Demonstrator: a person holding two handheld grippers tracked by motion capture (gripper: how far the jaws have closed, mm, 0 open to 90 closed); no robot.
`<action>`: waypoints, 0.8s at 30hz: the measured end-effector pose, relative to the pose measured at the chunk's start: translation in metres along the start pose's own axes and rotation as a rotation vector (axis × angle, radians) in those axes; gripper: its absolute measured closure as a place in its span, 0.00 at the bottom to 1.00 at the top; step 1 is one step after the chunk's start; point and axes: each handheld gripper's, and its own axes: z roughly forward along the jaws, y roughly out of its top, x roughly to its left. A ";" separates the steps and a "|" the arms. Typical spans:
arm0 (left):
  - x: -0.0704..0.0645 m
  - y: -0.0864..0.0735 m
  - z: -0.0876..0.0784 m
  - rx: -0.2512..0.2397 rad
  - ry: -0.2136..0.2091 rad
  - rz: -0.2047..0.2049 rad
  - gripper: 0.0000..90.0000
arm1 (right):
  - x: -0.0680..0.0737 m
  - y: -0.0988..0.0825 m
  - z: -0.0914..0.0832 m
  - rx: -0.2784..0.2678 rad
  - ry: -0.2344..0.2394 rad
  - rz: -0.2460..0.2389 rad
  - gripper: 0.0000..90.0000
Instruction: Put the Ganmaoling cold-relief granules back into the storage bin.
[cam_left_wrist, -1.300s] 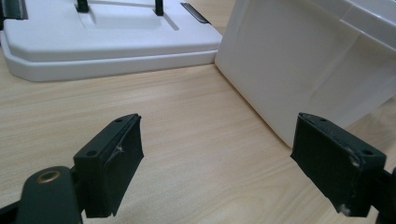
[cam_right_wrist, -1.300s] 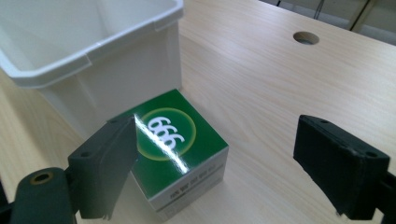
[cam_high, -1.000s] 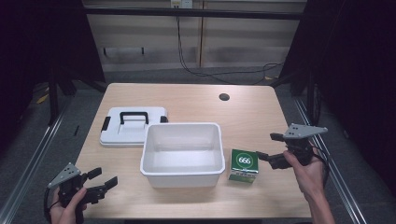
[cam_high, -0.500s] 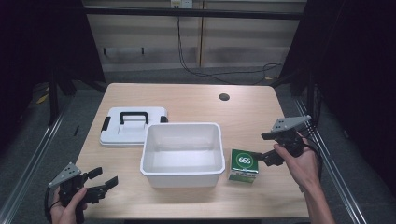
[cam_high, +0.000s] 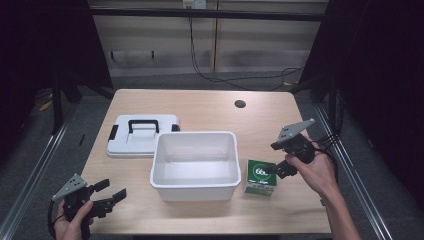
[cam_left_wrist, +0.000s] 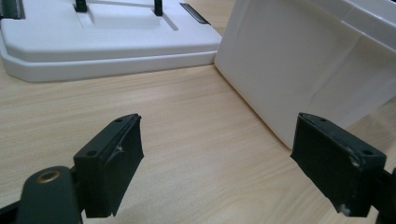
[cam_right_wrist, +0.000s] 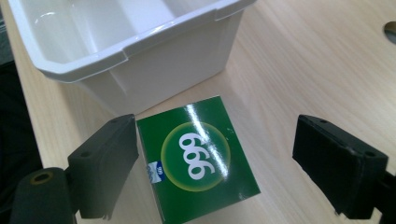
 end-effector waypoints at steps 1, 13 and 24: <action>0.000 0.000 0.000 0.000 0.001 0.000 0.18 | 0.000 0.003 0.002 0.017 0.001 -0.021 0.15; 0.000 0.000 -0.001 -0.001 0.003 -0.002 0.18 | -0.005 0.019 0.007 0.118 0.063 -0.033 0.16; 0.000 -0.001 -0.001 -0.003 0.001 -0.005 0.18 | 0.002 0.023 0.029 0.278 0.099 -0.174 0.14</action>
